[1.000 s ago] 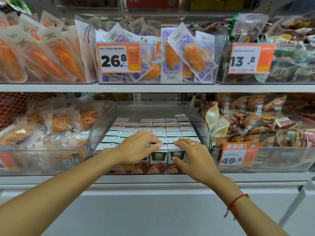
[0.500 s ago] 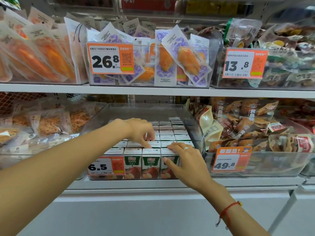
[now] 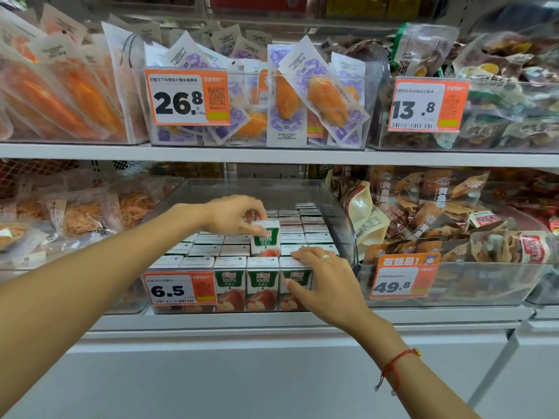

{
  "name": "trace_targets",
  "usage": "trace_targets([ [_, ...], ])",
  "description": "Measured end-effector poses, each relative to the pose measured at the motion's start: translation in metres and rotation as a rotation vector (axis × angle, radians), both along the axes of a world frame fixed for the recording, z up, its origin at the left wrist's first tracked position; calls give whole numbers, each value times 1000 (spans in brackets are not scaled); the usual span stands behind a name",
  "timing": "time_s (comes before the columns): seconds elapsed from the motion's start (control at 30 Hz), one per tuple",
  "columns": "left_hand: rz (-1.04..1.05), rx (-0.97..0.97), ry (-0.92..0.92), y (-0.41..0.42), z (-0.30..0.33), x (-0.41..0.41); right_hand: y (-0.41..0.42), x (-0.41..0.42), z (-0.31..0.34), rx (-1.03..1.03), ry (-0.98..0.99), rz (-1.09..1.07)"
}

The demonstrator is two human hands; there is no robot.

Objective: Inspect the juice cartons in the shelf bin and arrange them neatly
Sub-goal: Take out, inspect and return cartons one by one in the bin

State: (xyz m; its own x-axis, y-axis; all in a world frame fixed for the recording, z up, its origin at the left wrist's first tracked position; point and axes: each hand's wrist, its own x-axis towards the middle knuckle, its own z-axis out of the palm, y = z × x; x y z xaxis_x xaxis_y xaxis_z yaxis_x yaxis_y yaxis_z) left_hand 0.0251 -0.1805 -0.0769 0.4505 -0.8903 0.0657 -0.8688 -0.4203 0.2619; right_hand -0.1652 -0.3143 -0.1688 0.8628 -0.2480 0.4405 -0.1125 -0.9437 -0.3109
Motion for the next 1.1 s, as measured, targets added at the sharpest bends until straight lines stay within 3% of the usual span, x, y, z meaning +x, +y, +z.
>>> trace_targets([
  [0.1, 43, -295, 281, 9, 4, -4, -1, 0, 0, 10, -2, 1],
  [0.27, 205, -735, 396, 29, -3, -42, 1, -1, 3, 23, 7, 2],
  [0.4, 325, -980, 618, 53, -25, -91, 14, -9, 18, 326, -62, 106],
  [0.53, 474, -1051, 936, 80, -55, -133, 50, -20, 37, 733, -46, 317],
  [0.6, 499, -1067, 1004, 91, -63, -143, 66, -23, 37, 885, 50, 403],
  [0.9, 502, -1006, 1069, 137, -80, -156, 99, -12, 16, 901, 191, 509],
  [1.1, 468, -824, 1079, 138, -83, -140, 109, -3, 10, 955, 117, 374],
])
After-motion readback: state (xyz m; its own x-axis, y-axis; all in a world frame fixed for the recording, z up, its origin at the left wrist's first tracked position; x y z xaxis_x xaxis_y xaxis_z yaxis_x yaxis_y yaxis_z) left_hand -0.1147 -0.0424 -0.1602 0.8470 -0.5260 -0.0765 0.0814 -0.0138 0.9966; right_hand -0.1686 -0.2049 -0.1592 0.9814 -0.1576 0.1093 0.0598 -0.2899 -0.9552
